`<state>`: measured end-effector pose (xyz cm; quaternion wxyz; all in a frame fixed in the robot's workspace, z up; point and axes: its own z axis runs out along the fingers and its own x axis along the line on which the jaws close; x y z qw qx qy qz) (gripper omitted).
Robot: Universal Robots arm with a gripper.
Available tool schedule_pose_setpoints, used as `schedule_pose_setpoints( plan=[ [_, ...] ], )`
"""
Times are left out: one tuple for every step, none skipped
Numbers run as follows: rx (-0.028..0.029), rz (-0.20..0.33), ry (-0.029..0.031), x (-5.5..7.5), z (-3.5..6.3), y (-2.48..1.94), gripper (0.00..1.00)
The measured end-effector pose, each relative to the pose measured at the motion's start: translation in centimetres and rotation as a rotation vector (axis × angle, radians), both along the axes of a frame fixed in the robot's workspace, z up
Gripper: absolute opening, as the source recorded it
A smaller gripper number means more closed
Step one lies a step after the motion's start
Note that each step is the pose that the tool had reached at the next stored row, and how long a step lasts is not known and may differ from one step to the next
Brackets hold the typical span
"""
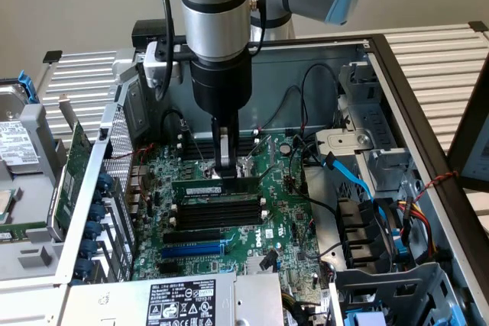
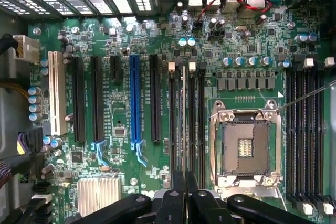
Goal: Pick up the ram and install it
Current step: 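Insert the ram into the slot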
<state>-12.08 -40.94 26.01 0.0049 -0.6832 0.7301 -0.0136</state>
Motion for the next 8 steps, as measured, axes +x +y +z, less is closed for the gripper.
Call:
schedule_pose_setpoints(
  plan=[
    [0.0,0.001,-0.0001,-0.04,-0.05,0.0,0.12],
    [0.0,0.003,-0.0002,-0.04,-0.1,0.0,0.12],
    [-0.0001,0.005,-0.0001,-0.04,-0.15,0.0,0.12],
    [0.0,0.008,-0.0002,-0.04,-0.22,0.0,0.12],
    [-0.0001,0.011,-0.0001,-0.05,-0.28,0.0,0.12],
    [-0.0001,0.014,-0.0001,-0.05,-0.33,0.0,0.12],
    [-0.0001,0.017,-0.0001,-0.05,-0.38,0.0,0.12],
    [-0.0001,0.021,-0.0001,-0.05,-0.42,0.0,0.12]
  ],
)
